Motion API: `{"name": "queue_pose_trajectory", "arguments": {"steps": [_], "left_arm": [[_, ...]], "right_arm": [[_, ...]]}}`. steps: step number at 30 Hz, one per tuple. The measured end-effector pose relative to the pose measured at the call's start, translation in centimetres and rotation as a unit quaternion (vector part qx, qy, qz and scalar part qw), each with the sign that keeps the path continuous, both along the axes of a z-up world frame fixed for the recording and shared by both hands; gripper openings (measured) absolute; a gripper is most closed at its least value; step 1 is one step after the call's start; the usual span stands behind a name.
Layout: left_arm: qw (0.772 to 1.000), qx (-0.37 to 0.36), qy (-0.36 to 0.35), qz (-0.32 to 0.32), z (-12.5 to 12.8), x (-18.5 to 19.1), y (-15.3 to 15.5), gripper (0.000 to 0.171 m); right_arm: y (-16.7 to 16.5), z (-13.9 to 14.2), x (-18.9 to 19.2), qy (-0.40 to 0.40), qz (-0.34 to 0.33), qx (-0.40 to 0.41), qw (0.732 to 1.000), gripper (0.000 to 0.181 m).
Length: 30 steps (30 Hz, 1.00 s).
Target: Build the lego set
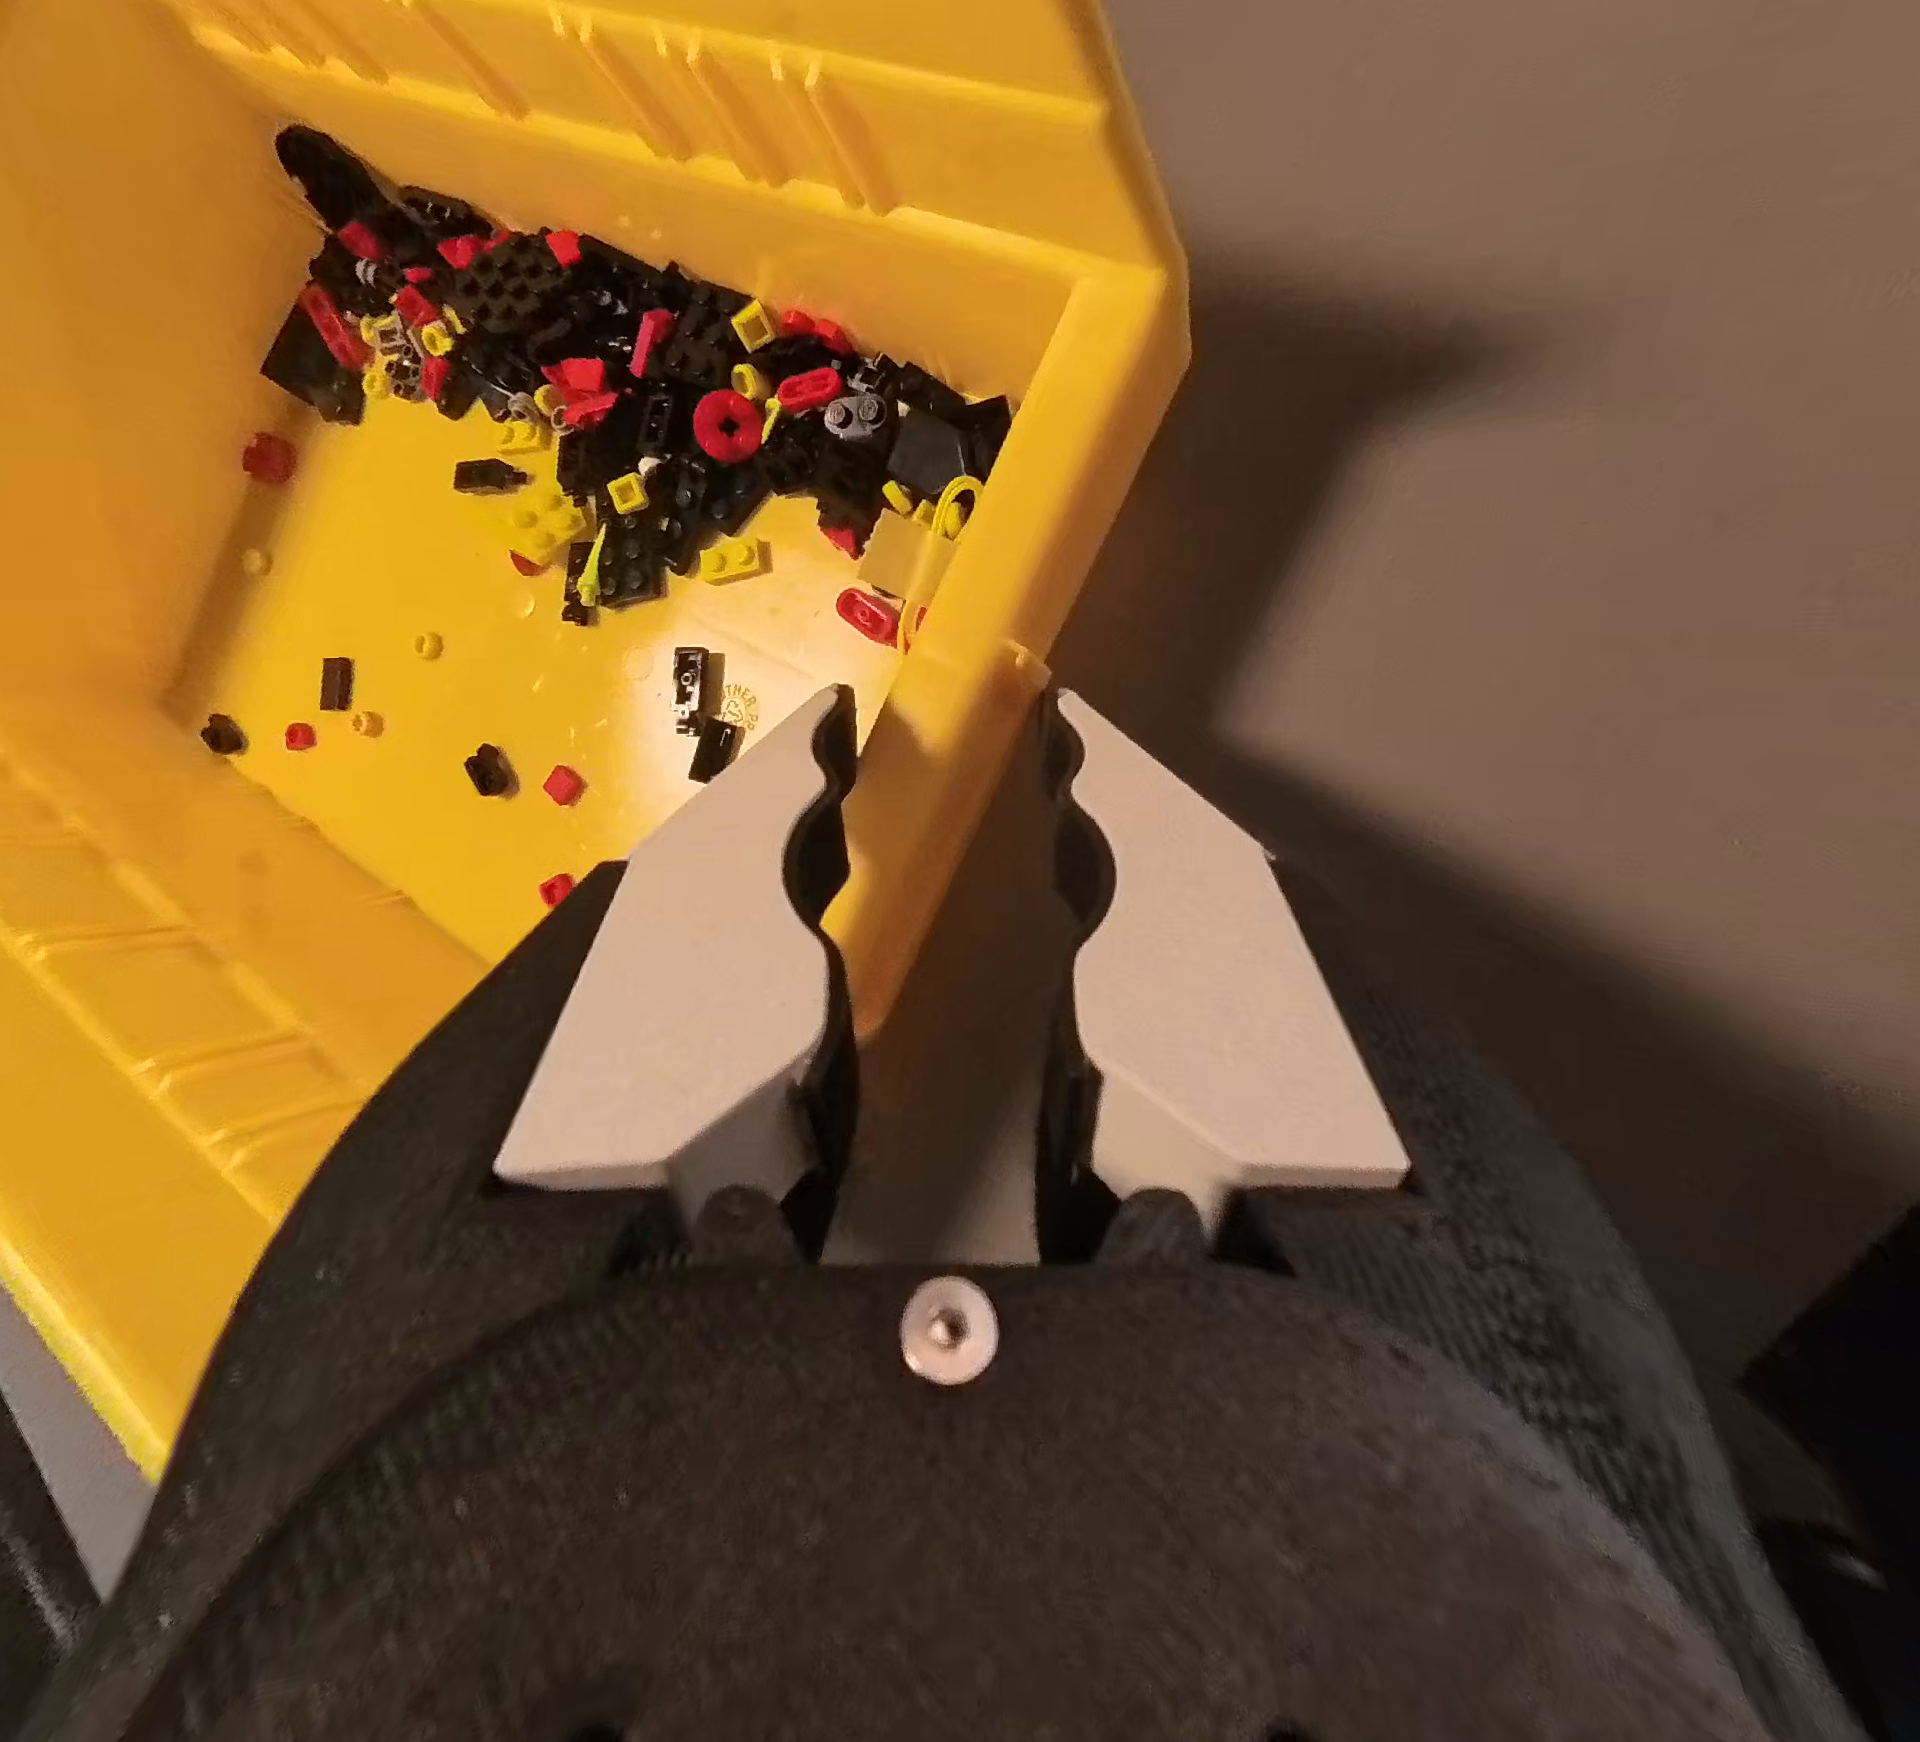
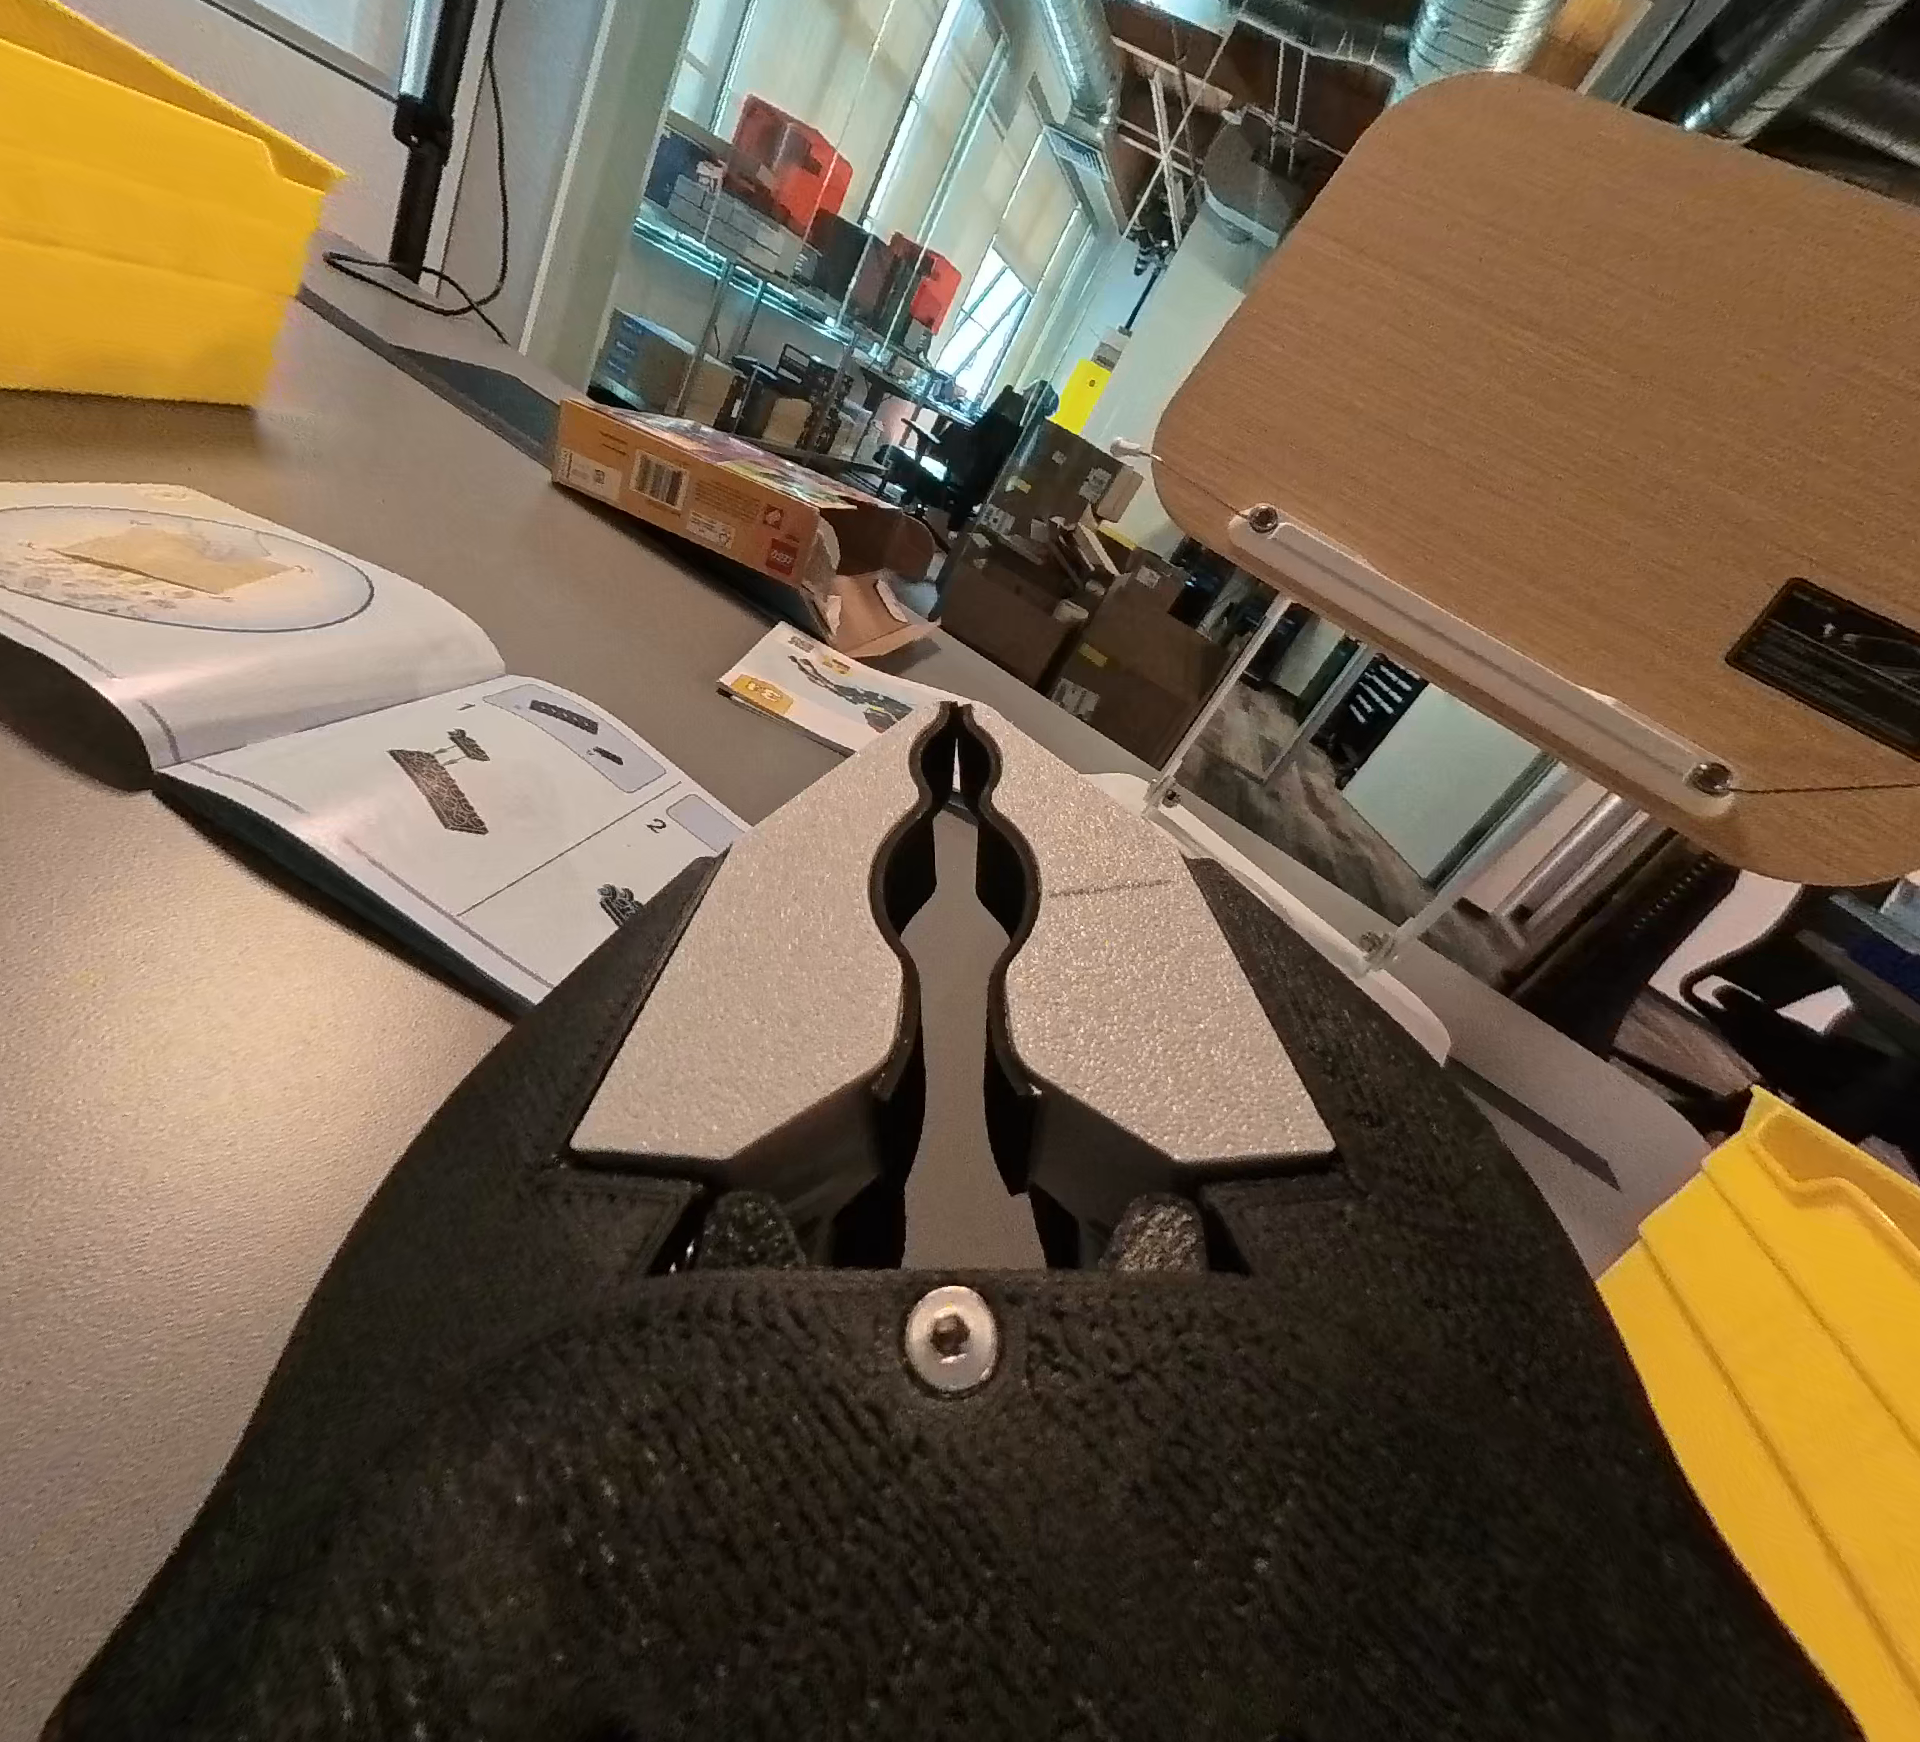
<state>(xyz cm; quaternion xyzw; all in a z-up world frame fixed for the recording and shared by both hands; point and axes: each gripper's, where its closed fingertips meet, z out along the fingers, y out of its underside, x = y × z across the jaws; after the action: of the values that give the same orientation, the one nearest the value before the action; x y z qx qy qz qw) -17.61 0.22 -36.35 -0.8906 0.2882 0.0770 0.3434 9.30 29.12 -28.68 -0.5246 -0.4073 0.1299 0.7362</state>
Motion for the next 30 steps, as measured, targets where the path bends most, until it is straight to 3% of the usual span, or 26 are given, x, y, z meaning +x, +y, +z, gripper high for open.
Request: {"name": "queue_pose_trajectory", "arguments": {"steps": [5,10,14,16,18,21,24,30], "left_arm": [[1.000,-0.008,-0.003,0.015,0.0,2.8,-1.6,0.034],[0.999,-0.001,-0.039,-0.019,0.6,5.8,-2.3,0.029],[0.987,0.082,-0.136,-0.023,5.8,6.7,-1.0,0.024],[0.981,0.128,-0.146,0.013,8.8,4.6,0.7,0.014],[0.981,0.133,-0.137,0.027,10.0,2.3,3.0,0.013],[0.991,0.016,-0.128,-0.021,7.4,1.1,6.4,0.034],[0.982,-0.070,-0.151,-0.090,5.2,2.1,8.1,0.044],[0.995,-0.065,-0.023,-0.068,1.7,-1.1,11.8,0.052]], "right_arm": [[-0.1,0.0,-0.1,-0.003,0.000,0.001,1.000,0.000],[-0.1,-0.1,-0.1,-0.004,0.000,0.001,1.000,0.000],[0.0,-0.1,-0.1,-0.004,-0.002,0.001,1.000,0.000],[0.0,0.0,0.0,-0.003,-0.004,0.001,1.000,0.000],[0.0,0.0,0.0,-0.002,-0.005,0.002,1.000,0.000],[0.0,0.0,0.0,0.000,-0.005,0.002,1.000,0.000],[-0.1,0.1,0.1,0.003,-0.003,0.004,1.000,0.000],[0.1,0.0,0.0,0.000,-0.003,0.000,1.000,0.000]]}}
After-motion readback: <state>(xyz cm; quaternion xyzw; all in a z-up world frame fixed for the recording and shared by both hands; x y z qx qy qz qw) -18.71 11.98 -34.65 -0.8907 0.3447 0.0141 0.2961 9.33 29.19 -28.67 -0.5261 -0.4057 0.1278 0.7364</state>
